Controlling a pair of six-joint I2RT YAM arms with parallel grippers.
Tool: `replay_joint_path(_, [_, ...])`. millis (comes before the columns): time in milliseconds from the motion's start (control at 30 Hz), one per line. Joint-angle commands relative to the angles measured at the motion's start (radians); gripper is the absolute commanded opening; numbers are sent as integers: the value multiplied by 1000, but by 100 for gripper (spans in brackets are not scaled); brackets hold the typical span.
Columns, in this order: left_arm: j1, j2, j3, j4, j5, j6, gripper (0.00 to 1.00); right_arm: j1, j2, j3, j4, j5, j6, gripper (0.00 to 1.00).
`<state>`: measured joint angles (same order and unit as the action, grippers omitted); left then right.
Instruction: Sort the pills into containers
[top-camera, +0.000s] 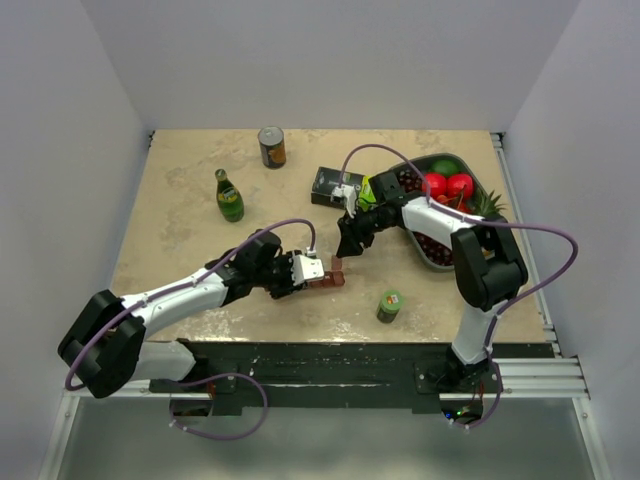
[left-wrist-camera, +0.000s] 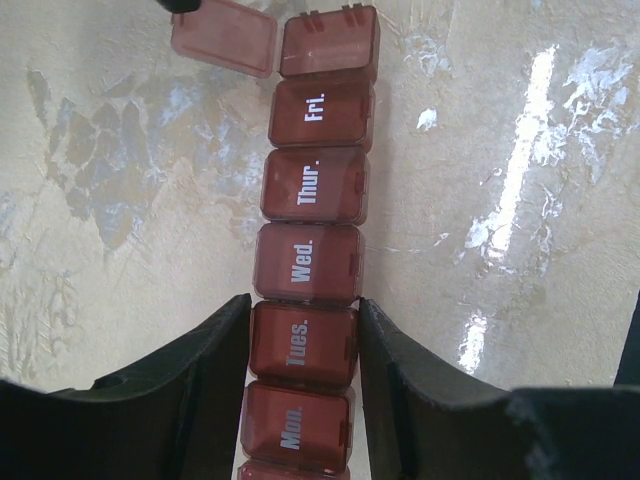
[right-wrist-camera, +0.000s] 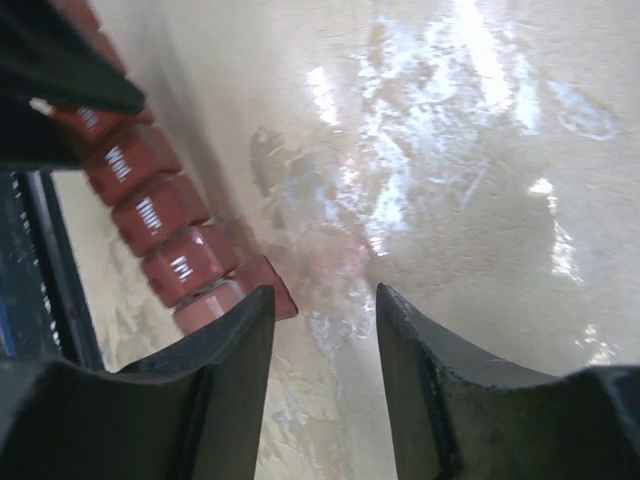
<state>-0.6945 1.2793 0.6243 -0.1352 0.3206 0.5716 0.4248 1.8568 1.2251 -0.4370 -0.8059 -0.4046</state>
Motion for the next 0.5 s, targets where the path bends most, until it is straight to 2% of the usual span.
replay_joint_path(0, [-4, -6, 14, 54, 43, 8, 0, 17, -41, -7, 98, 131, 63, 45])
replay_joint_path(167, [-2, -12, 12, 71, 40, -9, 0, 66, -31, -27, 124, 229, 50, 43])
replay_joint_path(333, [-2, 6, 12, 75, 6, -18, 0, 69, -41, -6, 84, 209, 23, 45])
replay_joint_path(433, [0, 20, 14, 72, -6, -21, 0, 49, -97, 13, 63, 220, -6, 54])
replay_joint_path(467, [3, 28, 18, 72, -11, -22, 0, 34, -114, 19, 54, 226, -20, 60])
